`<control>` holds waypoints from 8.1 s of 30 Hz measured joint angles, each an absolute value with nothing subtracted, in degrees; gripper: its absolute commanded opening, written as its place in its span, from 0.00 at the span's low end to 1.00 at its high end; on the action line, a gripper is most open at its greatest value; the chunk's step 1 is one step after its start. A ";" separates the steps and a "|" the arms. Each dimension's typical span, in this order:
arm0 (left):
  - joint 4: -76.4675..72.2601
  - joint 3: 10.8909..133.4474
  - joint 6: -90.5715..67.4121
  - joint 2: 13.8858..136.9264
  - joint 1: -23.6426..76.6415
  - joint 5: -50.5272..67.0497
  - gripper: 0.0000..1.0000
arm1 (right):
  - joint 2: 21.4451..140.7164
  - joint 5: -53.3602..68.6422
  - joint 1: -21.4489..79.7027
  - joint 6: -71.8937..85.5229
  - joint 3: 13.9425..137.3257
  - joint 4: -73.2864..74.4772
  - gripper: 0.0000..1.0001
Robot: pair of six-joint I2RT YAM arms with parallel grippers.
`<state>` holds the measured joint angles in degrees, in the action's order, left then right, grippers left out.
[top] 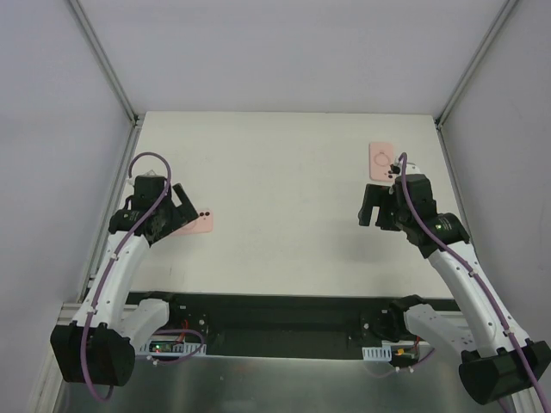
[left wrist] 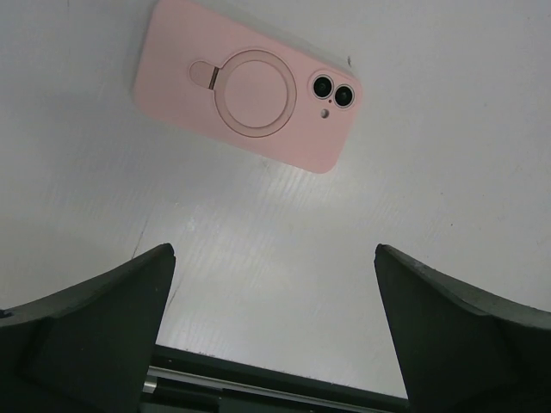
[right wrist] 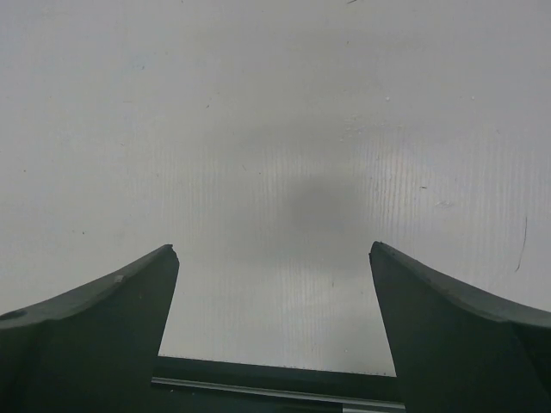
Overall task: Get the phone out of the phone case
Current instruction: Pick up the phone at the center of the board.
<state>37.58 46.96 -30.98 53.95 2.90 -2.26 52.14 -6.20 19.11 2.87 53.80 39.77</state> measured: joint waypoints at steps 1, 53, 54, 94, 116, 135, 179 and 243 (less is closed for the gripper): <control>38.02 46.98 -31.53 54.57 2.90 -2.50 0.99 | 52.14 -6.24 19.11 2.87 53.80 39.77 0.96; 45.30 63.33 -75.79 99.22 -3.22 -2.22 0.99 | 48.01 -3.70 19.14 2.74 51.05 40.73 0.96; 45.23 63.18 -76.05 99.09 -3.22 -2.28 0.99 | 47.99 -3.64 19.14 2.76 50.92 40.66 0.96; 41.17 61.36 -83.07 100.01 -3.07 -3.18 0.40 | 42.68 -2.28 19.14 4.12 47.00 43.09 0.96; 42.02 80.23 -61.98 112.20 35.75 -1.30 0.43 | 46.76 5.19 22.35 18.44 42.28 35.22 0.96; 42.44 86.67 -54.83 113.34 43.42 4.51 0.44 | 46.13 8.25 26.96 31.03 30.68 22.02 0.99; 41.36 90.04 -53.95 104.60 41.74 19.14 0.87 | 61.17 16.80 35.99 43.42 32.60 -5.78 0.01; -20.36 40.93 38.09 67.83 42.92 25.87 0.81 | 82.04 41.08 20.45 62.54 75.20 42.98 0.01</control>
